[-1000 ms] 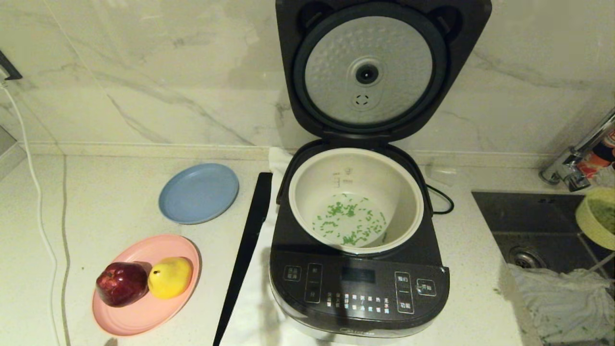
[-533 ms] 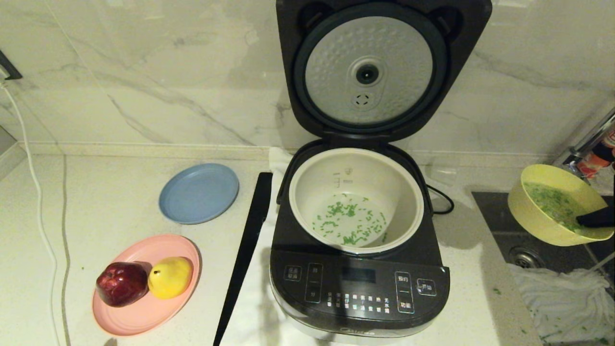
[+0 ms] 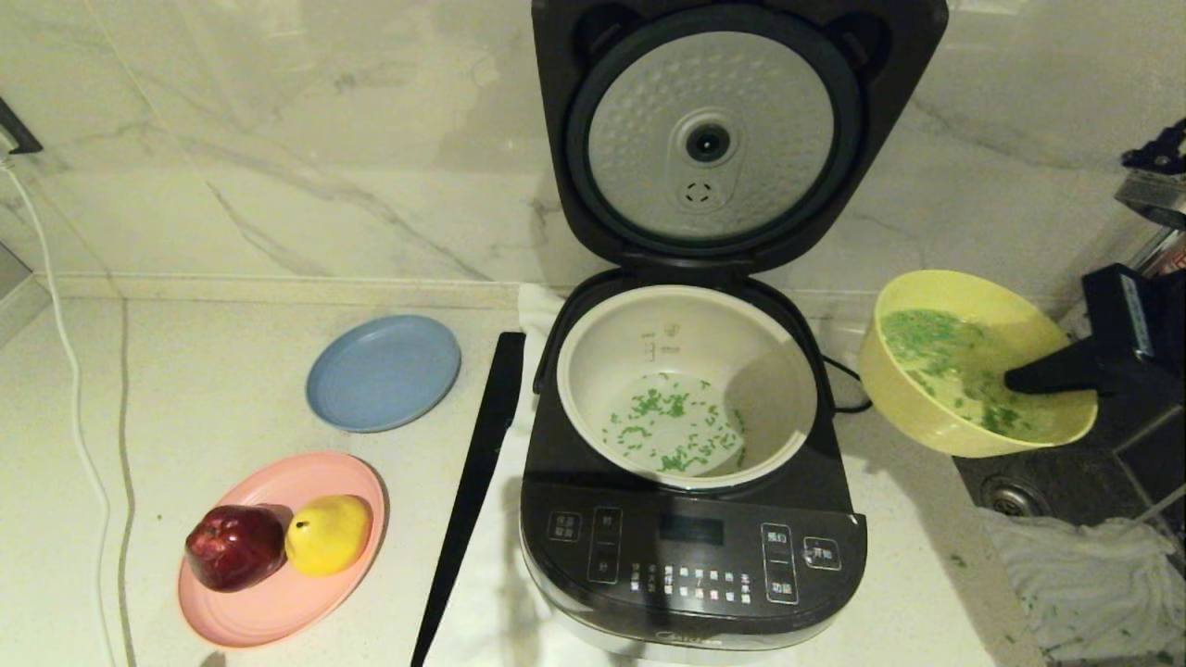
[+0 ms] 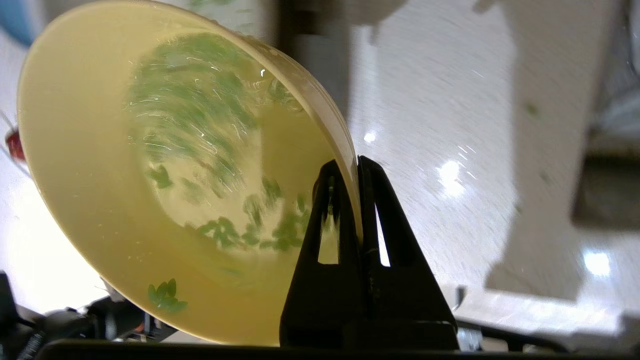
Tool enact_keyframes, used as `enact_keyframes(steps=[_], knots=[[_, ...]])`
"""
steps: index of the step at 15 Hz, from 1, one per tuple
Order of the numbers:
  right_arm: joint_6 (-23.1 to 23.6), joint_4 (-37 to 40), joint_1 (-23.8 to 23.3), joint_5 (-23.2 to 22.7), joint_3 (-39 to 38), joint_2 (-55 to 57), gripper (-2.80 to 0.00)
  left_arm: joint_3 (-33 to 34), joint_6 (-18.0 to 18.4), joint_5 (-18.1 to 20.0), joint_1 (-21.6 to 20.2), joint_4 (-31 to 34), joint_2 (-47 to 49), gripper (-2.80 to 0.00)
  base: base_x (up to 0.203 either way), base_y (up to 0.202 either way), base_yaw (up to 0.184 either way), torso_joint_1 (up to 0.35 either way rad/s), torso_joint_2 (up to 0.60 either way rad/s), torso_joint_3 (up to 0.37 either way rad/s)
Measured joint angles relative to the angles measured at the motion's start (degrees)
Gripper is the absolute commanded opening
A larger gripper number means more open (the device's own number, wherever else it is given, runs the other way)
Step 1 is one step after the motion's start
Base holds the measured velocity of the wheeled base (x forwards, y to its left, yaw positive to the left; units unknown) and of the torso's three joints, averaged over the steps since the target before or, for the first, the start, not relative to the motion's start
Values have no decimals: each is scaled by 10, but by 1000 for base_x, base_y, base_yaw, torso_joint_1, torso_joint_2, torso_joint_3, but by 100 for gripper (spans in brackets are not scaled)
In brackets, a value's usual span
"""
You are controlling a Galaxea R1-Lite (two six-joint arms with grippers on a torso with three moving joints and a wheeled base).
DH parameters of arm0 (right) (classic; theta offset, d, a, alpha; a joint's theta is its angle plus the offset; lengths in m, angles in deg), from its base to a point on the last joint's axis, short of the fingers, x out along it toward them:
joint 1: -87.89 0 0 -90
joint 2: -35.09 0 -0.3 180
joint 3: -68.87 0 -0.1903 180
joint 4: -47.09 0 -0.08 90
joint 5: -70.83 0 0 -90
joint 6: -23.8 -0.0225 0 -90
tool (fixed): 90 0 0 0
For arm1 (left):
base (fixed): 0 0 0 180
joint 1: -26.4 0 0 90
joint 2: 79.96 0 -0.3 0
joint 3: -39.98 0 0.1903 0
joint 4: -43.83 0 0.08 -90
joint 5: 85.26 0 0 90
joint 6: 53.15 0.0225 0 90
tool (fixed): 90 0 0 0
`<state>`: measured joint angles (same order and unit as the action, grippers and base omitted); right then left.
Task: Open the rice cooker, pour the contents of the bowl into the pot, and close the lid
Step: Pour the water from the bowl into the rice cooker
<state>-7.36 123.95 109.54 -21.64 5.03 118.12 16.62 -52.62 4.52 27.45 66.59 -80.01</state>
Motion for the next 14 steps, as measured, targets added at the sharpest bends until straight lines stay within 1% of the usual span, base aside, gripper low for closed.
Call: enact_keyframes(steps=[3,6,9,11,13,14], knots=[[-21,0,90,62,66,55,-280,0,0,0,0,0,0,-280,0,0,0,0,0,0],[-35,-2,143,102,115,113,-280,0,0,0,0,0,0,-280,0,0,0,0,0,0],[-48,-6,169,111,162,165,-280,0,0,0,0,0,0,-280,0,0,0,0,0,0],[-50,-40,183,123,174,195,-280,0,0,0,0,0,0,-280,0,0,0,0,0,0],[-50,-74,190,153,176,220,-280,0,0,0,0,0,0,-280,0,0,0,0,0,0],[-50,-91,191,160,177,232,-280,0,0,0,0,0,0,-280,0,0,0,0,0,0]])
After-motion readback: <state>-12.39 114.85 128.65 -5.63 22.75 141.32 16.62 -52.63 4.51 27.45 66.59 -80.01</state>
